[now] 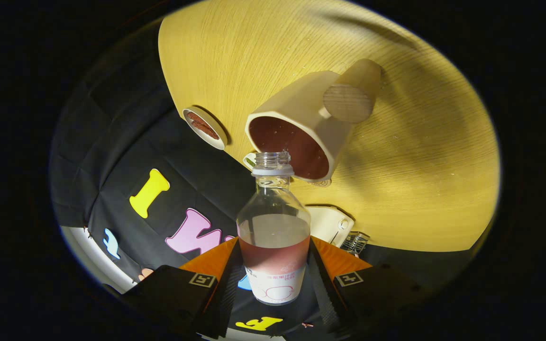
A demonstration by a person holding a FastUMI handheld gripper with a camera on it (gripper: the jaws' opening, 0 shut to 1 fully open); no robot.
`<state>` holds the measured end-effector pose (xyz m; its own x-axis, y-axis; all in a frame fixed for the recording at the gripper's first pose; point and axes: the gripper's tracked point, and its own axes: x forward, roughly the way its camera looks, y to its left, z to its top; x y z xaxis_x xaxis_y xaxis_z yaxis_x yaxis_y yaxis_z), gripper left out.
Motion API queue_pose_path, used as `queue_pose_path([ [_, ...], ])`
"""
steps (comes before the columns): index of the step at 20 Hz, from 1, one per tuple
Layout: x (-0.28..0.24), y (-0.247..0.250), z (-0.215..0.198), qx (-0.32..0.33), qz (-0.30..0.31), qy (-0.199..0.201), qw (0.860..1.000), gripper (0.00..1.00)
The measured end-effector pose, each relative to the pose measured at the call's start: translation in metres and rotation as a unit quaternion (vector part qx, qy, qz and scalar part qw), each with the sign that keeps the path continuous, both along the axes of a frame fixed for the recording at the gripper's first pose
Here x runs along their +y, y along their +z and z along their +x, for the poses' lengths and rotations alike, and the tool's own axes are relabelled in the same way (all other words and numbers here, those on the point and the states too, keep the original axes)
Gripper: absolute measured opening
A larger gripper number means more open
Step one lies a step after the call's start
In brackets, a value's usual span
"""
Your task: Take the bottle from table, then pour the juice into the cup, finally place the bottle on the coaster
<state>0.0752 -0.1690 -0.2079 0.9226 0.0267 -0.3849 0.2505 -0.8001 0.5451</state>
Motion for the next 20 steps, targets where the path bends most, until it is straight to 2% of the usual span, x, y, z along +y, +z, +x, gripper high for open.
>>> queue_pose_path([
  [7, 0.01, -0.002, -0.002, 0.007, -0.004, 0.015, 1.0, 0.76],
  [12, 0.013, -0.003, -0.003, 0.001, -0.044, 0.025, 0.999, 0.76],
  [16, 0.016, 0.003, -0.003, -0.008, -0.105, 0.026, 0.994, 0.76],
  [20, 0.022, 0.003, -0.003, -0.01, -0.21, 0.05, 0.976, 0.76],
])
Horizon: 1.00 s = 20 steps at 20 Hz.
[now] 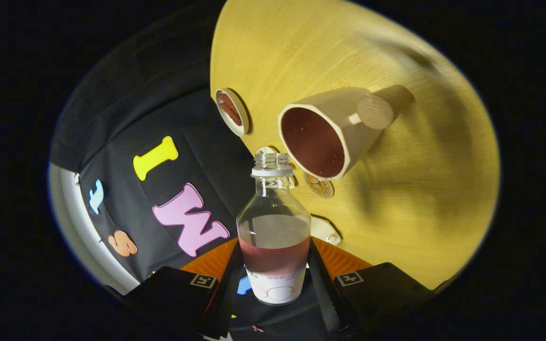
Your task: Take the bottle from table, then pour the juice into the cup, finally place the bottle on the coaster
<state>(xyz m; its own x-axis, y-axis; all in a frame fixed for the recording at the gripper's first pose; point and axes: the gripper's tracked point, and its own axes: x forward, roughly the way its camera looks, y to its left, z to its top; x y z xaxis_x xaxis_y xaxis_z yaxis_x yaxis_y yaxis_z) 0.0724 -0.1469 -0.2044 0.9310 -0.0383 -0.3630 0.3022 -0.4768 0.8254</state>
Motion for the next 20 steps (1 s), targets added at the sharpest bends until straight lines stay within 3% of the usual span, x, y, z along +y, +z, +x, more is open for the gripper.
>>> queue_pose_path([
  [6, 0.007, -0.001, 0.001, 0.002, -0.174, 0.041, 0.984, 0.76],
  [9, 0.009, 0.002, -0.002, 0.016, -0.27, 0.052, 0.961, 0.76],
  [11, 0.01, 0.004, -0.002, 0.031, -0.341, 0.057, 0.938, 0.76],
  [14, 0.008, 0.012, 0.006, 0.056, -0.467, 0.068, 0.88, 0.76],
  [20, 0.006, 0.063, 0.045, 0.085, -0.684, 0.069, 0.721, 0.76],
])
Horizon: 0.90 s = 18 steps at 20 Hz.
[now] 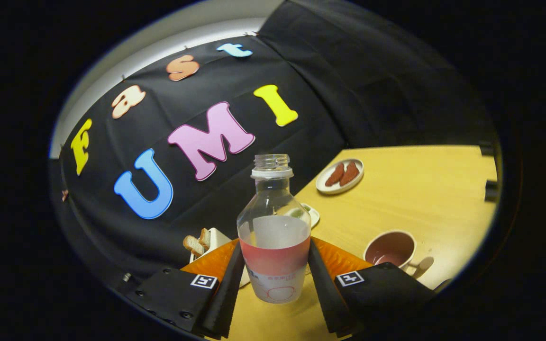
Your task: Take the bottle from table, then pour the juice into the cup, finally place the bottle on the coaster
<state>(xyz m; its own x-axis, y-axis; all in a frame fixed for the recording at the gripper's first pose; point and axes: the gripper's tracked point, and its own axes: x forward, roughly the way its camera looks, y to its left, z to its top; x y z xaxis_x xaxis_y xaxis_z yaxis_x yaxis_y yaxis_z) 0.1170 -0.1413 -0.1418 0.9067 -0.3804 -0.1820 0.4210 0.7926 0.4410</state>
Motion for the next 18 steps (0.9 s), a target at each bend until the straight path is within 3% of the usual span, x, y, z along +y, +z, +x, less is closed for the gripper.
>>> queue_pose_path([
  [5, 0.003, 0.033, 0.046, -0.002, -0.172, 0.008, 0.985, 0.76],
  [9, 0.009, 0.014, 0.087, 0.006, -0.252, 0.021, 0.967, 0.76],
  [13, 0.008, -0.035, 0.112, 0.034, -0.278, 0.024, 0.96, 0.77],
  [18, 0.002, -0.098, 0.127, 0.07, -0.25, 0.018, 0.966, 0.77],
])
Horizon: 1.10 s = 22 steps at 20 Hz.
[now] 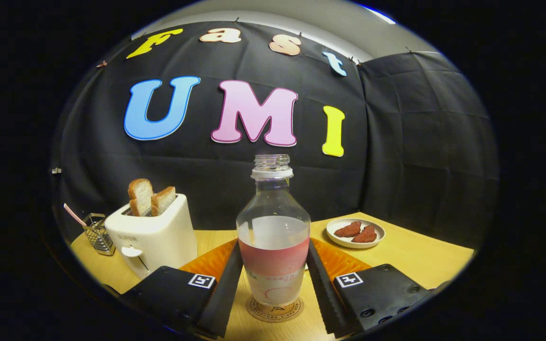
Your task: Take the bottle from table, then pour the juice into the cup, finally place the bottle on the coaster
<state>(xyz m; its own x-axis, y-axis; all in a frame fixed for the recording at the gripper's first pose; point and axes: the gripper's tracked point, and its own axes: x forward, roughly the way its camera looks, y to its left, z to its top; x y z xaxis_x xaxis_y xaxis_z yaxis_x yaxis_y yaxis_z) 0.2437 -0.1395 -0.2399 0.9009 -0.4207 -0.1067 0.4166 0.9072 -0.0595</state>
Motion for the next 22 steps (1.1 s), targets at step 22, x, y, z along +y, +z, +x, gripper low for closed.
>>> queue_pose_path([
  [22, -0.017, -0.041, -0.004, 0.037, 0.015, -0.042, 0.998, 0.98],
])
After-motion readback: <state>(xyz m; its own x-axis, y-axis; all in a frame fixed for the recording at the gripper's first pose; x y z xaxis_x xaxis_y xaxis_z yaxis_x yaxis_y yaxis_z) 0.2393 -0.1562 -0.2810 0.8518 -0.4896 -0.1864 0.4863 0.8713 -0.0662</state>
